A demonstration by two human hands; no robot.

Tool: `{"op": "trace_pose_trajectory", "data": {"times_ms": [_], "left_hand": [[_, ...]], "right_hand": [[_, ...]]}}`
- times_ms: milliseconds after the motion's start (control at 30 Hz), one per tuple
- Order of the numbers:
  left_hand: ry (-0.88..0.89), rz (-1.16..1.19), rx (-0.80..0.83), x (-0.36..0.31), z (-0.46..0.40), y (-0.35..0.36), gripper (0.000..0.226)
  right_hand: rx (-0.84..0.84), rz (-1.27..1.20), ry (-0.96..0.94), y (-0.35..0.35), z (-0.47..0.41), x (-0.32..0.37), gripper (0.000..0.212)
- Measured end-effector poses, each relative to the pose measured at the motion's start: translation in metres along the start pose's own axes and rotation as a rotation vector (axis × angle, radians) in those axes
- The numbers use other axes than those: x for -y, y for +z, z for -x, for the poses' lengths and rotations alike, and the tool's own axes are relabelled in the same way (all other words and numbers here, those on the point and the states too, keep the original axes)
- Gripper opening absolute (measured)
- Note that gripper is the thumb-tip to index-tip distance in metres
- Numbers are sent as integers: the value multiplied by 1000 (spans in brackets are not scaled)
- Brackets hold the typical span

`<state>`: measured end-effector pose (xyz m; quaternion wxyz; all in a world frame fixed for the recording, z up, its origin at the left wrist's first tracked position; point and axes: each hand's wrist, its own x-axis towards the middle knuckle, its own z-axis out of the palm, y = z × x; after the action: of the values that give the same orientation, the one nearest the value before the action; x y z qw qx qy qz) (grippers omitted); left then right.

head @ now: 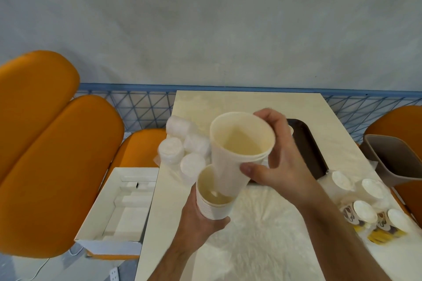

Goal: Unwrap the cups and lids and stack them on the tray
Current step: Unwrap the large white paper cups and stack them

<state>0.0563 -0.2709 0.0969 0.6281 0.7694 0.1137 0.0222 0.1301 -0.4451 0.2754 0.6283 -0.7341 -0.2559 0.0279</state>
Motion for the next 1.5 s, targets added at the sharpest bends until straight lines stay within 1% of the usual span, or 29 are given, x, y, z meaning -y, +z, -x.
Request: {"op": "trace_pose_trajectory", "data": {"times_ms": [100, 200, 267, 333, 433, 500, 567, 633, 767, 833, 867, 967, 1033, 1067, 1167, 1233, 1333, 1500], "left_hand": [[2, 4, 0, 1, 0, -1, 96], [14, 12, 3, -1, 1, 0, 97], [18, 21, 2, -1, 1, 1, 98], [17, 24, -4, -1, 1, 1, 97], [20, 24, -4, -1, 1, 2, 98], [15, 29, -7, 1, 1, 2, 98], [8, 23, -20, 2, 1, 2, 97], [9, 10, -26, 3, 1, 3, 96], [10, 10, -19, 3, 0, 3, 97], [0, 22, -19, 3, 0, 4, 99], [0, 24, -22, 3, 0, 3, 99], [9, 23, -17, 2, 0, 3, 98], [13, 19, -18, 2, 0, 3, 98], [14, 17, -20, 2, 0, 3, 98], [7, 14, -25, 1, 1, 3, 98], [3, 12, -31, 1, 1, 3, 96], [2, 14, -34, 0, 1, 3, 92], [4, 8, -32, 1, 1, 3, 93]], "right_hand": [[-104, -77, -93, 1, 4, 0, 92], [-138, -71, -81, 10, 13, -14, 90], [-170, -49, -29, 16, 21, -30, 93], [-178, -30, 72, 23, 29, -43, 94], [-145, -4, 178, 32, 36, -58, 84], [-157, -39, 190, 33, 36, -59, 80], [-178, -125, 168, 28, 35, -56, 75], [-203, -169, 201, 18, 31, -51, 72], [-275, -127, 286, -15, 25, -48, 61], [-317, -153, 334, -32, 26, -50, 54], [-337, -170, 368, -41, 28, -52, 54], [-334, -199, 514, -63, 35, -55, 65], [-329, -119, 629, -73, 36, -56, 66], [-353, -66, 676, -77, 36, -57, 65], [-490, 113, 722, -90, 29, -57, 66], [-523, 262, 715, -97, 23, -55, 72], [-502, 502, 668, -104, 10, -53, 77], [-435, 724, 501, -107, -20, -51, 73]]}}
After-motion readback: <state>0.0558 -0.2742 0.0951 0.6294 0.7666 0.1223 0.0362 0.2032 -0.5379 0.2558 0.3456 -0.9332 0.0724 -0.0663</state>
